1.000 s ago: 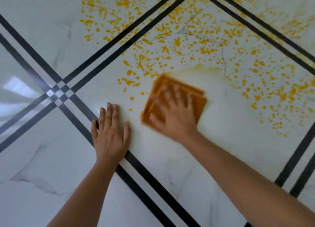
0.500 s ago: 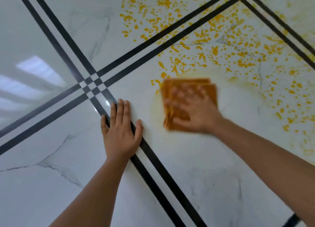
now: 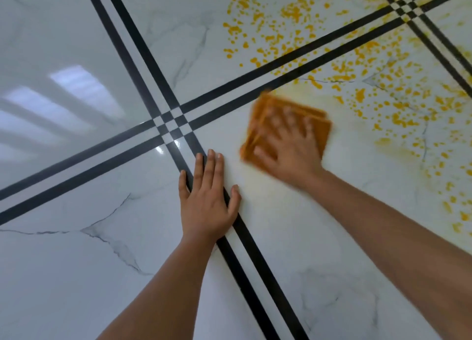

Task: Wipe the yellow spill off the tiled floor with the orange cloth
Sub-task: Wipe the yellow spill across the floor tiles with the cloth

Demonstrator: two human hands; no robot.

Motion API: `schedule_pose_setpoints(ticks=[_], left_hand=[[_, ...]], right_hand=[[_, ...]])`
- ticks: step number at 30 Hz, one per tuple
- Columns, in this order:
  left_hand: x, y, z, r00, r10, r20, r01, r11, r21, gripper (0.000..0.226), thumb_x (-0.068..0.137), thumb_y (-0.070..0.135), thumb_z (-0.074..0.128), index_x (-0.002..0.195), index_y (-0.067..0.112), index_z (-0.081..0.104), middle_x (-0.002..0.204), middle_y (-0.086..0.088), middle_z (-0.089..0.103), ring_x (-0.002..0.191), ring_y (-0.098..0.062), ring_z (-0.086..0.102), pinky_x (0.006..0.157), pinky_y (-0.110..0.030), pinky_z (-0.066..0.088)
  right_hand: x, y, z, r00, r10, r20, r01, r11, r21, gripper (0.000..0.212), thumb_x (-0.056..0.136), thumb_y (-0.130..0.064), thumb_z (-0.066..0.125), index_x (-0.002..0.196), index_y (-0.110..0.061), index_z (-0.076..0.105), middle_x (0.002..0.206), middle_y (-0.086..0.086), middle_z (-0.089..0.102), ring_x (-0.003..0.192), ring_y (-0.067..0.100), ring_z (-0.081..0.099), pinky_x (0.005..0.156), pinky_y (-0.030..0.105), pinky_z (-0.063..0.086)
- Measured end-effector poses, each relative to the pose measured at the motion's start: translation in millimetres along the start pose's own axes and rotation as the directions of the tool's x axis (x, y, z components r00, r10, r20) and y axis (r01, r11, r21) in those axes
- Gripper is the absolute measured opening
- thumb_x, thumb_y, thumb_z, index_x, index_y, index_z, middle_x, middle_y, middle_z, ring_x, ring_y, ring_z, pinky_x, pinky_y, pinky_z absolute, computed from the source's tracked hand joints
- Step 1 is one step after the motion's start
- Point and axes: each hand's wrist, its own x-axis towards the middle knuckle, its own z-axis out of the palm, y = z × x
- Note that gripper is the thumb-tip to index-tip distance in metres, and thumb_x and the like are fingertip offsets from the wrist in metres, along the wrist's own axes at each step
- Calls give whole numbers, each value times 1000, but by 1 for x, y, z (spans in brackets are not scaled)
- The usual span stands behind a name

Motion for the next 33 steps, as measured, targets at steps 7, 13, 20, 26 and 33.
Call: schedule_pose_setpoints(ticks=[7,13,20,26,33], left_hand=[[2,-1,0,1000,3,8,-3,1000,-4,68,91,50,18,150,20,7,157,3,0,144,-14,-6,114,-40,-9],[3,0,-1,1000,12,13,-11,1000,-16,68,90,51,20,150,19,11,157,1,4,144,-15,-4,114,-41,-7],[0,-1,-2,1000,6,12,-5,999,-34,69,90,52,17,150,20,8,158,2,1,144,-13,-10,113,-40,-10],[2,-2,0,1000,15,13,-15,999,-35,68,91,50,16,150,20,2,158,2,-4,142,-11,-15,113,-40,-14],[0,-2,-1,999,23,38,-21,999,-30,70,89,52,9,149,20,-5,158,1,-9,141,-11,-20,112,-41,-16]], right_hand=[[13,23,-4,967,250,-43,-249,968,27,60,86,-63,19,143,-46,20,157,-3,16,145,28,9,111,56,7],[-4,36,-2,817,-573,73,577,804,-146,58,86,-60,26,142,-44,22,154,-2,22,142,28,19,109,47,9],[-26,4,2,897,-436,75,441,896,-54,59,87,-61,20,144,-44,16,156,-3,15,144,27,10,112,54,9],[-22,-4,3,927,370,-56,-366,928,65,59,88,-58,24,144,-40,26,156,0,22,143,29,15,110,56,10],[-67,12,2,962,268,-60,-264,963,62,57,87,-60,28,142,-47,22,155,-2,24,143,26,16,110,53,13]])
